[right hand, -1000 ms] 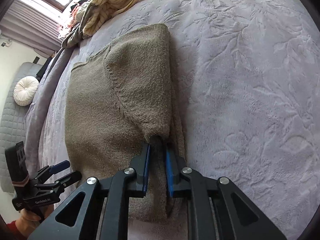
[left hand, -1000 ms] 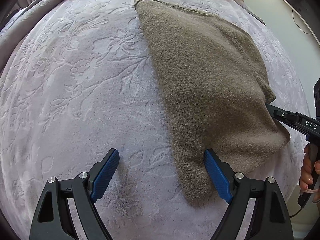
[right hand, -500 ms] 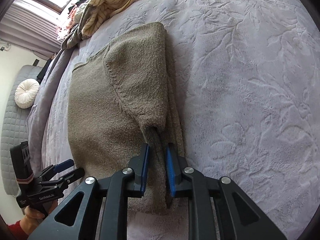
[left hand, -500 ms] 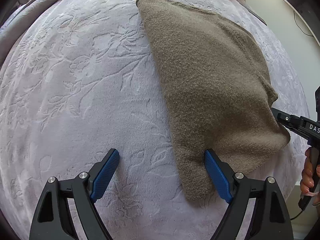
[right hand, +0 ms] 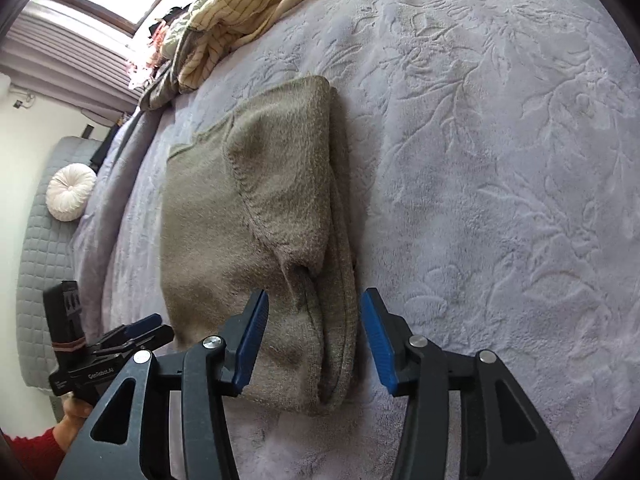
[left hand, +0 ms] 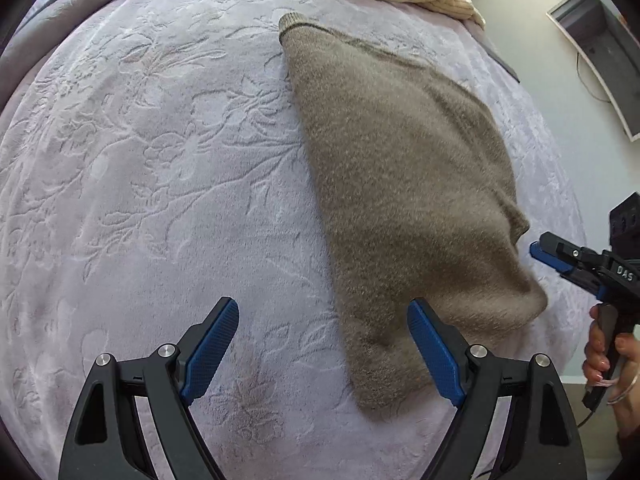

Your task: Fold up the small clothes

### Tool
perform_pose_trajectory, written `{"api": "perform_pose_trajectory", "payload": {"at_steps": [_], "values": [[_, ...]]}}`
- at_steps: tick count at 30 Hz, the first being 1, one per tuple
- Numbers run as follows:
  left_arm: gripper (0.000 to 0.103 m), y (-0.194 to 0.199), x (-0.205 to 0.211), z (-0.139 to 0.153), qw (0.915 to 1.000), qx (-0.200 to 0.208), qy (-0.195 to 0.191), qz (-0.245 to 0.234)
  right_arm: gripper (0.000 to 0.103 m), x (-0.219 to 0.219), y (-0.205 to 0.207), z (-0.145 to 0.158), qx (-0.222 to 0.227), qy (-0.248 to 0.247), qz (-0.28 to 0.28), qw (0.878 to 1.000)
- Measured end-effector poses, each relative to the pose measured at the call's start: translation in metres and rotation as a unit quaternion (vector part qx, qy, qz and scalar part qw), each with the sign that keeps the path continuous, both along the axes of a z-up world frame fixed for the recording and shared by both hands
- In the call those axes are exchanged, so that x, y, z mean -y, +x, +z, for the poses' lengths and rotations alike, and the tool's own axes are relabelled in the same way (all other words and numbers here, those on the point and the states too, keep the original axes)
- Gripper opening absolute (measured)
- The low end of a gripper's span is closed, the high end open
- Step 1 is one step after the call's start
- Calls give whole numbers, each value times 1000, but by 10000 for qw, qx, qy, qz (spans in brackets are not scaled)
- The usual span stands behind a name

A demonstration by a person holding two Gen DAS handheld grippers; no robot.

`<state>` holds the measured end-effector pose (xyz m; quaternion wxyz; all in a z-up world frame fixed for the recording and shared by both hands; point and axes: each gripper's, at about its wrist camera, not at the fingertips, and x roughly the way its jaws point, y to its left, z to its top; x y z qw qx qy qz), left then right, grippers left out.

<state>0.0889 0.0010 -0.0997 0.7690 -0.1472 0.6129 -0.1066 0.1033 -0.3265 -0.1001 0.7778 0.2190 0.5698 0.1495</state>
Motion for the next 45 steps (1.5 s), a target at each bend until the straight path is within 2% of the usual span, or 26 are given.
{"api": "perform_pose_trajectory", "payload": {"at_steps": [4, 9, 15, 18, 21, 24, 25, 26, 29, 32, 38, 41, 45], "values": [[87, 27, -6, 3, 9983, 47, -575, -1, 56, 15, 24, -3, -70, 698, 35, 9975], [87, 59, 9, -18, 9914, -263, -1282, -93, 56, 18, 56, -26, -351, 1222, 170, 9917], [87, 79, 37, -33, 9923, -328, -1171, -247, 56, 8, 80, -54, -732, 1240, 629, 9876], [87, 86, 44, -33, 9935, -288, -1090, -166, 58, -6, 90, -57, -734, 1425, 939, 9826], [87, 86, 47, -38, 9948, -296, -972, -126, 58, -21, 98, -64, -742, 1385, 1200, 9803], [84, 84, 43, -40, 9955, -288, -903, -44, 53, -23, 104, -78, -947, 1607, 1008, 9773], [76, 83, 43, -37, 9958, -221, -890, -25, 44, -23, 103, -77, -959, 1629, 942, 9774], [67, 81, 43, -33, 9960, -146, -883, -38, 41, -23, 102, -75, -936, 1663, 925, 9773], [46, 72, 38, -17, 9956, 96, -920, -116, 36, -21, 95, -65, -880, 2082, 717, 9715], [46, 64, 34, 4, 9918, 283, -1228, -226, 35, -25, 89, -49, -801, 2484, 635, 9632], [46, 44, 26, 44, 9902, 534, -1230, -381, 35, -41, 75, -15, -743, 2688, 704, 9577], [46, 38, 21, 53, 9888, 581, -1334, -335, 35, -47, 61, 1, -692, 2807, 731, 9545], [46, 24, 15, 60, 9895, 631, -1255, -340, 35, -63, 39, 13, -676, 2907, 818, 9509]]}}
